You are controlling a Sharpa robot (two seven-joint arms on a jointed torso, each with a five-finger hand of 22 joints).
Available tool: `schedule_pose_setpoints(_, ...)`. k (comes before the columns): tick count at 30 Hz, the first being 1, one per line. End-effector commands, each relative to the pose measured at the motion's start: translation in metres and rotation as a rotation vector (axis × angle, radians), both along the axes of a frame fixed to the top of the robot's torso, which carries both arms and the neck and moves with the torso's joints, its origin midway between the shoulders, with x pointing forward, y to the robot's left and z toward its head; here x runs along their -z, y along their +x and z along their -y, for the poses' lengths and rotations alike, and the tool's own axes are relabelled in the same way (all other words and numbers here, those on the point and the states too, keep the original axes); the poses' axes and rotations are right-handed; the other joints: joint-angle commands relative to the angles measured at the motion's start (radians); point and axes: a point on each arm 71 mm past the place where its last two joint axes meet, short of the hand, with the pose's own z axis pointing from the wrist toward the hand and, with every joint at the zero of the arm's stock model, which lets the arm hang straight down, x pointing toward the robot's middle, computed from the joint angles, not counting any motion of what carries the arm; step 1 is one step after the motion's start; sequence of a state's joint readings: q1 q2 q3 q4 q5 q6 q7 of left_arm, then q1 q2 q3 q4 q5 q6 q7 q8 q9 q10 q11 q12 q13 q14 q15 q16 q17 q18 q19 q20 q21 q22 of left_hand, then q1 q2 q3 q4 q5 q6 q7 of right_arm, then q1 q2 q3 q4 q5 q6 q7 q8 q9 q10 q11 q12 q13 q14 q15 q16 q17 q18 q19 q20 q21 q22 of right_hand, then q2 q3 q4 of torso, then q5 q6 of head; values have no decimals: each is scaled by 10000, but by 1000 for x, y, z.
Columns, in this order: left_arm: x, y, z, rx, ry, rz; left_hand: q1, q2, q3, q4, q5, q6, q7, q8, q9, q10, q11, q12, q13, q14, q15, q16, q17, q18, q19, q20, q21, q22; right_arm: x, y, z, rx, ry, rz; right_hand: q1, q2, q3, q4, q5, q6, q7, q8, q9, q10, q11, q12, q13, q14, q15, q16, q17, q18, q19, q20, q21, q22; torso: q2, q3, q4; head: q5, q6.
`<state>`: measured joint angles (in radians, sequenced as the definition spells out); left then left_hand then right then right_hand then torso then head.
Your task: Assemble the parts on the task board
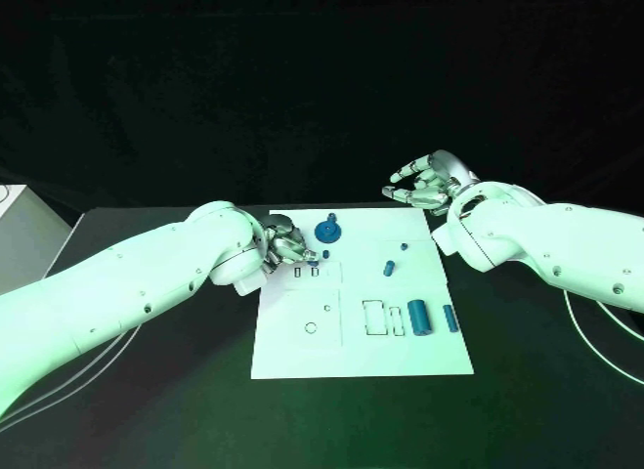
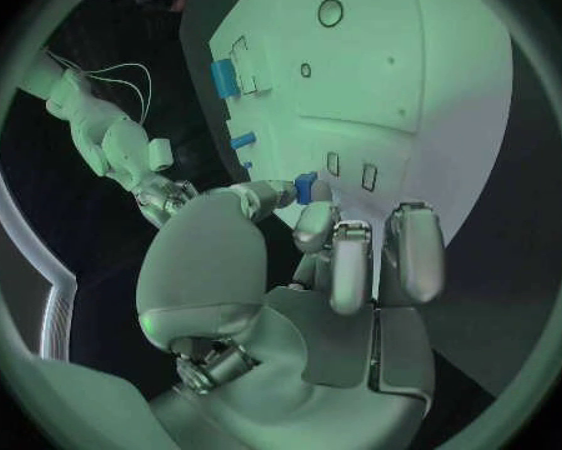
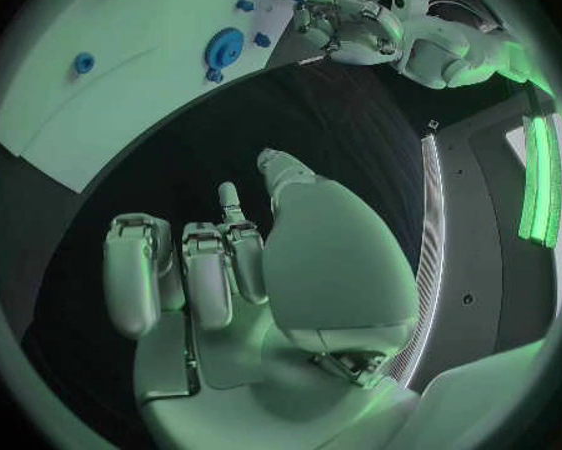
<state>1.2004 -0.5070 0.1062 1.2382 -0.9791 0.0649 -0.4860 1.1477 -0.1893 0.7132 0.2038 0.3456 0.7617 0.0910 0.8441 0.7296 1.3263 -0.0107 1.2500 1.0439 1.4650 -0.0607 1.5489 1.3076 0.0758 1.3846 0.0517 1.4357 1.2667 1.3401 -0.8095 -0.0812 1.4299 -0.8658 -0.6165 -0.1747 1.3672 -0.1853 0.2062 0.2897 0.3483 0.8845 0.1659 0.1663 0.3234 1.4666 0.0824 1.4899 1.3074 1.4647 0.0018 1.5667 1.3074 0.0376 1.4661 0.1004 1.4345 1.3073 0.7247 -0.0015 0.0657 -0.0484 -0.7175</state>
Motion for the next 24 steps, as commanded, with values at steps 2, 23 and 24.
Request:
schedule_pose_setpoints(2, 4, 0, 2, -28, 374, 455, -39, 26, 1835, -1891, 32, 301, -223, -42, 15, 78, 18, -2, 10, 940, -47, 2, 2262, -77, 0, -40, -9, -14, 0, 0, -1, -134, -107, 6, -74, -4, 45, -9, 52, -48, 22, 7, -2, 204, 1, 27, 1866, 1055, 10, 31, 2610, -18, 597, -14, -41, 1315, 12, -2, -3, 5, -43)
schedule_pose_setpoints(23, 16, -4, 7, 418, 848, 123, -56, 23, 1845, -1902, 63, 324, -231, -45, 34, 72, 10, -34, -36, 937, -54, -5, 2251, -78, 6, -47, -6, -8, 0, 0, -2, -162, -116, -6, -114, -12, 79, -13, 76, -47, 21, 12, -2, 199, 0, 24, 1858, 1054, 9, 29, 2608, -15, 594, -14, -55, 1303, 14, -5, -2, -17, -191)
schedule_pose_setpoints(24, 16, -4, 6, 415, 864, 120, -56, 23, 1845, -1902, 63, 324, -231, -45, 34, 72, 10, -34, -36, 937, -54, -5, 2251, -78, 6, -47, -6, -8, 0, 0, -2, -161, -116, -7, -114, -12, 79, -13, 76, -47, 21, 12, -2, 199, 0, 24, 1858, 1054, 9, 29, 2608, -15, 594, -14, -55, 1303, 11, -5, -2, -15, -203)
